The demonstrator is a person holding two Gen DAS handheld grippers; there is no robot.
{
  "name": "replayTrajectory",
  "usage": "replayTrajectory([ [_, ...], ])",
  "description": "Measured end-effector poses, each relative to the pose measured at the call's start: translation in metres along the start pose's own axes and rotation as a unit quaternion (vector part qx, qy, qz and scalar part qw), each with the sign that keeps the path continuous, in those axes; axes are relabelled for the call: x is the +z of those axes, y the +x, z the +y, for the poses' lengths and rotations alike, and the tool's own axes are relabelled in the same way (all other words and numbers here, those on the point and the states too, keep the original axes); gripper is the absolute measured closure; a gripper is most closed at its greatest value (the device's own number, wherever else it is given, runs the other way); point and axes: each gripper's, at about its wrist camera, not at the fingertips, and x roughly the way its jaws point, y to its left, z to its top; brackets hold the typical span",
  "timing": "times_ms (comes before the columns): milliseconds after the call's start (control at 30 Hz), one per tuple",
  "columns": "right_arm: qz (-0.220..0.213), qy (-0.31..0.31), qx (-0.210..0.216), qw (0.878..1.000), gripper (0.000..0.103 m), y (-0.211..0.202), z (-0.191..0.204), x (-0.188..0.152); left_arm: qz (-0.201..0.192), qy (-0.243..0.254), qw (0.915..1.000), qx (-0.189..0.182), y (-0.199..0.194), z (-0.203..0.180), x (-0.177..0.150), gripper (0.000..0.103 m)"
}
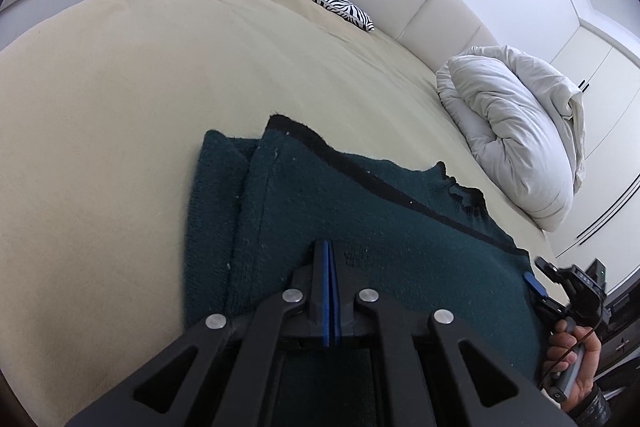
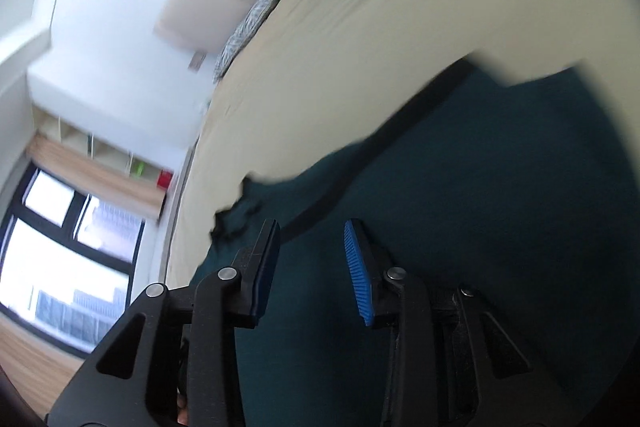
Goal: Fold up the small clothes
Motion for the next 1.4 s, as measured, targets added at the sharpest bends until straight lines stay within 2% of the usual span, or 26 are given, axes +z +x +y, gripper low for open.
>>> replayTrajectory([
  [100,-0.032,0.007,-0.028,0.999,0.067,-0.042,-0.011,0.004,0.003,0.003,0.9999,0.016,-0.007,-0.006,0.002,0.097],
  [167,-0.033,0.011,0.004,0.999,0.06,-0.069,-0.007,-0.011,-0.003,0.021,0.9982,0.056,-0.022,-0.021,-0.004,0.094],
  [200,-0.026,0.01,0.026,0.999,0.058,-0.085,-0.003,-0.026,-0.009,0.033,0.9968,0.072,-0.031,-0.031,-0.01,0.081],
  [267,0.003,-0.013,0.059,0.998,0.046,-0.09,0.01,-0.054,-0.019,0.056,0.9962,0.064,-0.049,-0.051,-0.027,0.064],
  [333,0.034,-0.042,0.055,0.997,0.045,-0.081,0.02,-0.081,-0.012,0.085,0.9938,0.071,-0.055,-0.064,-0.043,0.061],
  [400,0.064,-0.055,0.032,0.996,0.046,-0.072,0.01,-0.098,0.004,0.108,0.9902,0.088,-0.052,-0.065,-0.058,0.061],
  [433,0.066,-0.049,0.021,0.996,0.05,-0.069,0.002,-0.102,0.006,0.109,0.9901,0.088,-0.053,-0.059,-0.064,0.061],
  [467,0.061,-0.034,0.031,0.997,0.059,-0.071,-0.01,-0.102,0.005,0.105,0.991,0.083,-0.056,-0.055,-0.065,0.061],
  [500,0.057,-0.021,0.033,0.998,0.061,-0.076,-0.018,-0.098,0.004,0.098,0.9921,0.079,-0.061,-0.049,-0.065,0.062],
  [567,0.029,0.002,0.019,0.999,0.058,-0.098,-0.03,-0.089,0.006,0.087,0.993,0.08,-0.066,-0.043,-0.062,0.064],
  [667,-0.017,0.004,-0.012,1.0,0.055,-0.132,-0.038,-0.072,0.002,0.08,0.993,0.088,-0.079,-0.048,-0.061,0.064],
  [800,-0.036,0.014,-0.022,0.999,0.045,-0.147,-0.045,-0.044,0.0,0.074,0.9956,0.058,-0.086,-0.065,-0.061,0.056],
  [900,0.006,0.026,-0.02,0.999,0.039,-0.129,-0.052,-0.033,0.02,0.072,0.9963,0.041,-0.076,-0.075,-0.066,0.056],
  [967,0.043,0.045,-0.047,0.997,0.038,-0.109,-0.06,-0.033,0.027,0.077,0.996,0.038,-0.069,-0.08,-0.069,0.056],
  [1067,0.049,0.019,-0.056,0.997,0.038,-0.098,-0.052,-0.036,0.042,0.074,0.9957,0.037,-0.059,-0.077,-0.075,0.056],
  [1167,0.068,0.021,-0.04,0.997,0.038,-0.092,-0.046,-0.037,0.049,0.062,0.9965,0.027,-0.056,-0.069,-0.077,0.056],
  [1333,0.096,0.01,-0.059,0.994,0.039,-0.087,-0.035,-0.038,0.057,0.061,0.9963,0.019,-0.052,-0.066,-0.077,0.056],
  [1400,0.107,0.027,-0.057,0.992,0.045,-0.085,-0.035,-0.038,0.057,0.06,0.9964,0.019,-0.052,-0.065,-0.078,0.056],
])
